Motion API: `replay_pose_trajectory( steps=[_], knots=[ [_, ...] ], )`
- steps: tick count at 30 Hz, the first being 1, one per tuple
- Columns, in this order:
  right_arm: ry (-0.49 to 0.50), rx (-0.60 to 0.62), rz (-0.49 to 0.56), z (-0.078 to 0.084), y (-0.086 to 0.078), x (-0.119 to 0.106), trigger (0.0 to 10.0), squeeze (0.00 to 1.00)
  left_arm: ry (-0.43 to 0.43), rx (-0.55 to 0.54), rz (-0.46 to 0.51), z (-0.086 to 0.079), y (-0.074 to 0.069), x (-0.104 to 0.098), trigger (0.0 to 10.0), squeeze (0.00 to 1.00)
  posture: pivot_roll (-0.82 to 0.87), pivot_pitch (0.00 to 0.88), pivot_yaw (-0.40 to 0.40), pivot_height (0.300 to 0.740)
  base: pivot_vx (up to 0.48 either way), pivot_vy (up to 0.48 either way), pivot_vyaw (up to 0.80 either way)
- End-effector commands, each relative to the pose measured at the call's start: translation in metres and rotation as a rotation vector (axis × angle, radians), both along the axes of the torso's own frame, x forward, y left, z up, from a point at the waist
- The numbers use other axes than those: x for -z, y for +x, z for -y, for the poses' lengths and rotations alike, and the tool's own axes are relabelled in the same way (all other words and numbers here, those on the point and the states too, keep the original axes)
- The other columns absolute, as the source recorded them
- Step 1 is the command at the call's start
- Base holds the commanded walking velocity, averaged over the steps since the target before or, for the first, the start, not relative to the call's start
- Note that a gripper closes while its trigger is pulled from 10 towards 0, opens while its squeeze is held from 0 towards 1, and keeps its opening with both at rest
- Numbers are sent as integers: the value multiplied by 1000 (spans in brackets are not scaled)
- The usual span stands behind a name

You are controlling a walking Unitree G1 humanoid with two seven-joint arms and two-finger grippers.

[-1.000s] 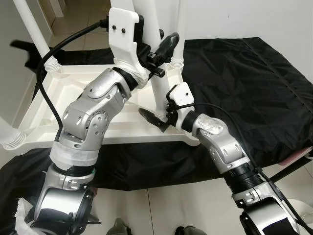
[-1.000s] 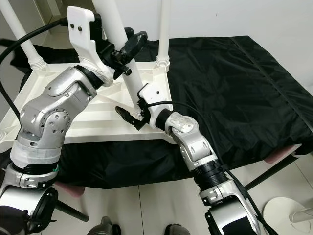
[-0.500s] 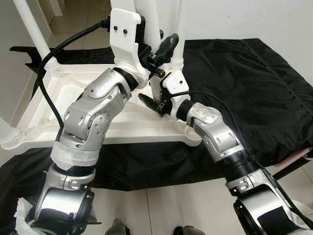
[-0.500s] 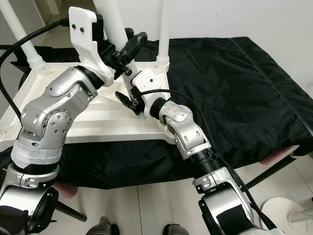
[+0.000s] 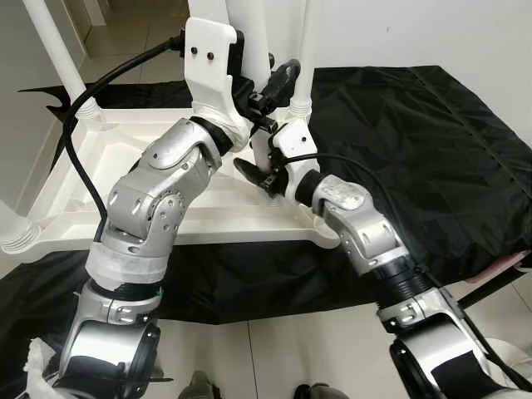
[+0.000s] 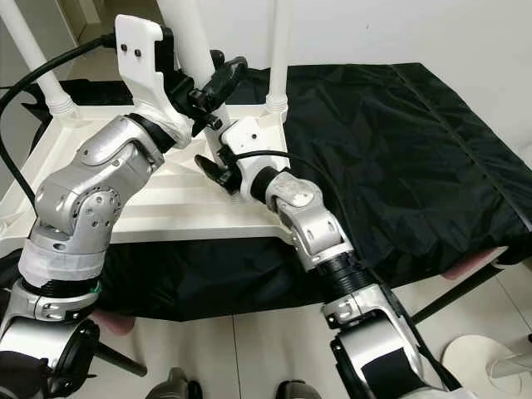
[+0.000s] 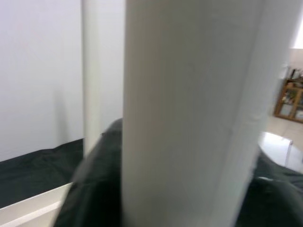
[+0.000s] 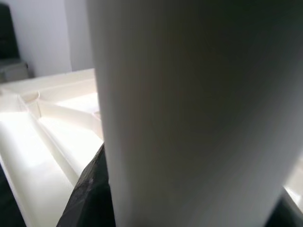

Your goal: Building children table

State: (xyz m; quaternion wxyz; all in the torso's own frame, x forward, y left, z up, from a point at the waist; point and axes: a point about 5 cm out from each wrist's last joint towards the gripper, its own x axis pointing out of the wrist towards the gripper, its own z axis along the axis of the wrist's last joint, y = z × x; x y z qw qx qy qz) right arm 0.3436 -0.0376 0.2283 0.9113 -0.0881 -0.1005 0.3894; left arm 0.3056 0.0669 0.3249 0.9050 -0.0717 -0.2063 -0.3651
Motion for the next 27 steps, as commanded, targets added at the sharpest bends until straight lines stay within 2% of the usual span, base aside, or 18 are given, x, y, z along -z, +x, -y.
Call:
replay_pose_trajectory(
  steps=[1,6,7,14,19,20,24,27],
  knots=[
    [24,34,-19,5,3,-1,10000,0,20,73,23,6,-7,-2,10000,1000,-9,73,9,740,0,0,0],
    [87,84,-34,7,5,-4,10000,0,13,65,36,5,-8,-5,10000,1000,-4,65,5,740,0,0,0],
    [92,89,-36,8,5,-4,10000,0,10,65,36,5,-8,-5,10000,0,-4,65,5,740,0,0,0],
    [90,109,-46,12,5,-1,10000,0,-16,78,46,2,-9,-10,10000,0,-2,61,3,740,0,0,0],
    [162,192,-71,25,8,1,10000,0,-125,38,46,-9,-8,-17,10000,0,2,59,0,740,0,0,0],
    [162,192,-71,25,8,1,10000,0,-125,38,46,-9,-8,-17,10000,0,2,59,0,740,0,0,0],
    [224,272,-86,36,11,3,10000,0,-156,2,37,-16,-7,-15,10000,0,1,58,1,740,0,0,0],
    [282,381,-94,51,13,5,10000,0,-138,-24,28,-19,-8,-7,10000,0,4,59,-5,740,0,0,0]
  ],
)
